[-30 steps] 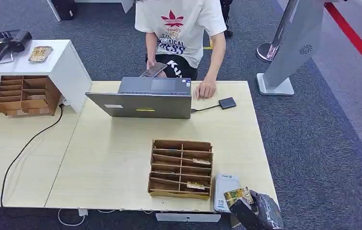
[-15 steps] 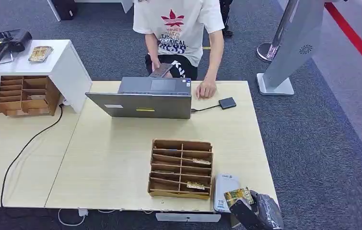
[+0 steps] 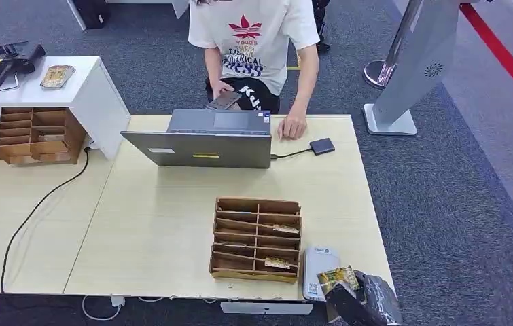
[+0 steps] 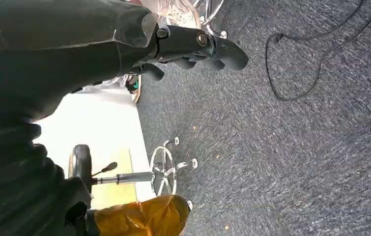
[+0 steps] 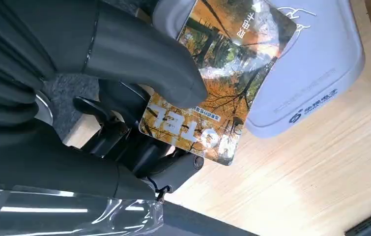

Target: Pass the card to the sensor for recognition and then transmit it.

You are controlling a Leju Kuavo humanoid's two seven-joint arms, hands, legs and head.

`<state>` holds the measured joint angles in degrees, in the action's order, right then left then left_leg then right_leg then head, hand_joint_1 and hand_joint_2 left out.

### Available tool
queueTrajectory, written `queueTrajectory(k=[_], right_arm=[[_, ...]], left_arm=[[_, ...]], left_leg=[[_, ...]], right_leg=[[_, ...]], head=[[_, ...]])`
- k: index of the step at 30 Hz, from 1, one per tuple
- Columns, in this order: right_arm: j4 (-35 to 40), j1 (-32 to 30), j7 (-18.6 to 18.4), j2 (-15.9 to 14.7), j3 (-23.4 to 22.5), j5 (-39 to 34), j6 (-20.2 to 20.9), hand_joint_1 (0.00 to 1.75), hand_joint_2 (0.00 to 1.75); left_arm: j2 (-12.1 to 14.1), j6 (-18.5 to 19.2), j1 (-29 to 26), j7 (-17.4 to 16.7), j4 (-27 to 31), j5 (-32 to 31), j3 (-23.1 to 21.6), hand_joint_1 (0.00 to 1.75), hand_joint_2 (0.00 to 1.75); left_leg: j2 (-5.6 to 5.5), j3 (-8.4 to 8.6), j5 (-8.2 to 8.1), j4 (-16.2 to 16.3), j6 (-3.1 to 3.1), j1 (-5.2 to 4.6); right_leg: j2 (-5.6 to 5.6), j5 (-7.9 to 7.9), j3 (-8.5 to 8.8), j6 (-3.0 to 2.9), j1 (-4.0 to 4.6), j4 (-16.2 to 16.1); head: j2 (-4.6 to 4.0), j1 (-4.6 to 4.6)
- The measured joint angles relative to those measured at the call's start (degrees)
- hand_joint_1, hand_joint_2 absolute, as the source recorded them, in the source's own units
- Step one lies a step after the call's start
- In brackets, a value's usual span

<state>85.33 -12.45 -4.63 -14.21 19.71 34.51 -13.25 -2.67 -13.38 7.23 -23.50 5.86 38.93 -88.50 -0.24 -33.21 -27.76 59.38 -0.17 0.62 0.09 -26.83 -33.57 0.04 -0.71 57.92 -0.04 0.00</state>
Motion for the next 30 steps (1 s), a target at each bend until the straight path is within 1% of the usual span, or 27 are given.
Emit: queueTrajectory(k=[30], right_arm=[[0.7,-0.69,-0.5,-0.48,0.5,-0.57,-0.81,1.75,1.75]], left_arm=[[0.02,-0.13,0.0,-0.02,0.0,0.15,0.0,0.0,1.75]], left_leg=[[0.0,0.0,0.0,0.0,0.0,0.0]], right_leg=[[0.0,0.0,0.0,0.0,0.0,0.0]], head=[[0.0,0.0]])
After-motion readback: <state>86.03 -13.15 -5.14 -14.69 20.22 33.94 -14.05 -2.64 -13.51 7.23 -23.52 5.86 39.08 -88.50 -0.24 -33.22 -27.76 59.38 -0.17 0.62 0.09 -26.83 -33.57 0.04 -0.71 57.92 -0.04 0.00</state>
